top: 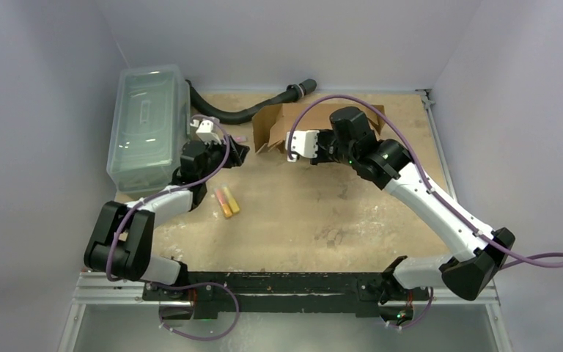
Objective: Fold the paper box
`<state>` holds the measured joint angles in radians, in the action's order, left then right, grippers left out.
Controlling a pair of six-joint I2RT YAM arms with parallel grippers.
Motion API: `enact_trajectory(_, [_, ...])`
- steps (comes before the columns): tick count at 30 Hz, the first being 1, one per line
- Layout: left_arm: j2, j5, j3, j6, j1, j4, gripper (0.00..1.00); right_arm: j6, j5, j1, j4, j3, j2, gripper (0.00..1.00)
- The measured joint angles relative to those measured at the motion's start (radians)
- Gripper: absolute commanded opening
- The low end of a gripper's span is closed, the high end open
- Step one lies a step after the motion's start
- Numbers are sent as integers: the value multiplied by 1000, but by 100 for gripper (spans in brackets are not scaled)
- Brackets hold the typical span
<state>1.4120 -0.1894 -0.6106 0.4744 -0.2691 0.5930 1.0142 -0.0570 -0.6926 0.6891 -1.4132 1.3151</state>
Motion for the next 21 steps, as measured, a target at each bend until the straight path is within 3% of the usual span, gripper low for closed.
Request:
enact_trajectory(11, [91, 24, -53, -148, -7, 133, 56, -13, 5, 0, -2, -10, -7, 0])
enact_trajectory(21, [296, 49, -173, -217, -8, 254, 54, -29, 24, 7, 7, -47, -6, 0])
